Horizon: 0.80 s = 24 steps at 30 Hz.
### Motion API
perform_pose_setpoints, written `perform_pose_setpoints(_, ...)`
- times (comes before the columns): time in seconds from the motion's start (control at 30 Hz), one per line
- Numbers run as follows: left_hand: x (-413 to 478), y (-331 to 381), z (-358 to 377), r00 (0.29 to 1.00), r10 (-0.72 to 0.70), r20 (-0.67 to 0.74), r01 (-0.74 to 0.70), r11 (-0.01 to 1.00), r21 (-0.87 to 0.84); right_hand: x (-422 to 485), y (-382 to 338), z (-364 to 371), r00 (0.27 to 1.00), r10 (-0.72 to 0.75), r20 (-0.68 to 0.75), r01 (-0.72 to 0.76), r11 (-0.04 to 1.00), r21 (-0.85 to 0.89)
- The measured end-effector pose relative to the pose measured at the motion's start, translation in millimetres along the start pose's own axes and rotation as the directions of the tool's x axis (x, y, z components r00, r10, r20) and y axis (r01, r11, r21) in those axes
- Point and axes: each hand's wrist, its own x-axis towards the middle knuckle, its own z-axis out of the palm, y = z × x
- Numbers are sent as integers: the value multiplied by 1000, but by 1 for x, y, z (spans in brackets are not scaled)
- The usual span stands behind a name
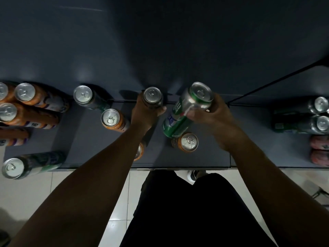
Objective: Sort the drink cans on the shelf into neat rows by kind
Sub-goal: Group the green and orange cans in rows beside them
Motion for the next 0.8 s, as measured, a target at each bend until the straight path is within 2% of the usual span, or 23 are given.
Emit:
perform_pose_setpoints(0.13,-19,15,-15,999,-50,-18,47,991,-128,-10,-4,6,999,14,35,-22,969,245)
perform_pose_setpoints(0.2,-34,30,-21,999,-34,-38,26,983,-184,-17,-10,14,994,84,77,-109,899,425)
perform_pose_setpoints(0.27,-50,46,-26,998,-14,-64,-2,968,-251,-22,-16,19,980,157,123,-199,829,523)
perform_pose_setpoints(0.37,-74,68,-33,996,18,-87,-44,949,-313,-29,-20,17,970,156,184,-235,790,567)
perform_pose_setpoints(0.47,-96,86,-38,995,14,-99,-50,927,-372,-37,-28,12,967,157,202,-242,818,523)
perform_pose_setpoints(0.57,-116,105,-38,997,-11,-72,-25,878,-479,-43,-38,5,976,158,148,-211,839,501)
perform_pose_setpoints(0.67,-135,121,-33,999,-37,-39,8,824,-567,-49,-43,-4,985,130,116,-172,818,549)
perform_pose_setpoints(0.8,-155,135,-22,1000,-1,-5,-2,822,-569,-63,-44,-19,988,131,78,-152,793,590)
